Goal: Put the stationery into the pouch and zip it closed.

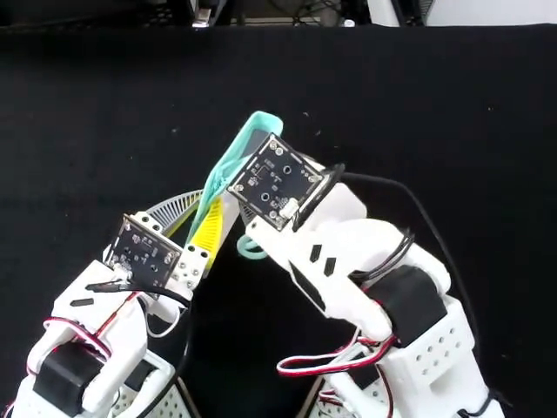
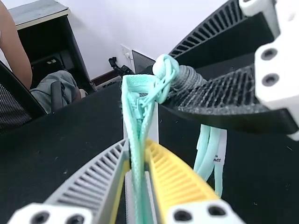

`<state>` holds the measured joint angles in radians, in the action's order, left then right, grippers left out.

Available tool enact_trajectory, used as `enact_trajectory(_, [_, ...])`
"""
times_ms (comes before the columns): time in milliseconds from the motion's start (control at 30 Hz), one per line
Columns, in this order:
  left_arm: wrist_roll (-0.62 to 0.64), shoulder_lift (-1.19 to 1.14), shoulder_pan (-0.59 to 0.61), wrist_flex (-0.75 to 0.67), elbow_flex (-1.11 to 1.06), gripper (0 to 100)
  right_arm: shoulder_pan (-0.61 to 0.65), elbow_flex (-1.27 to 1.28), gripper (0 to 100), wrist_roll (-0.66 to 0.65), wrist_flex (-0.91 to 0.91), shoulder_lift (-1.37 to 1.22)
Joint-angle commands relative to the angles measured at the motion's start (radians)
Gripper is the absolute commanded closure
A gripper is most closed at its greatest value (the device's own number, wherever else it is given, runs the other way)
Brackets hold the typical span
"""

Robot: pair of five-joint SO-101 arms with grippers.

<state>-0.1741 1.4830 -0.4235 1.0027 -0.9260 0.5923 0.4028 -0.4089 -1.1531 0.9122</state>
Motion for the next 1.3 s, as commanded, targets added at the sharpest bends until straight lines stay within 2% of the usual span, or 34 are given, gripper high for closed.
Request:
enact_trajectory(0, [-0.009, -0.003, -0.004, 0.008, 0.002, 97, 0.012, -0.027, 90.3, 0.011, 0.003, 0.022])
enact_trajectory(67, [-0.009, -0.005, -0.004, 0.008, 0.001, 97, 0.011, -0.033, 98.9, 0.011, 0.008, 0.022])
enact_trajectory(367, [-0.009, -0.008, -0.004, 0.008, 0.001, 97, -0.083, -0.171, 98.6, -0.008, 0.012, 0.016])
enact_trajectory(633, [-0.009, -0.003, -0.005, 0.003, -0.013, 97, -0.092, -0.193, 98.6, -0.066, 0.077, -0.091])
enact_trajectory(933, [-0.011, -0.002, -0.012, 0.002, -0.019, 97, -0.269, -0.214, 98.6, -0.074, 0.169, -0.268])
enact_trajectory(1267, [-0.011, -0.002, -0.012, 0.002, -0.018, 97, -0.367, -0.183, 98.6, -0.104, 0.226, -0.341])
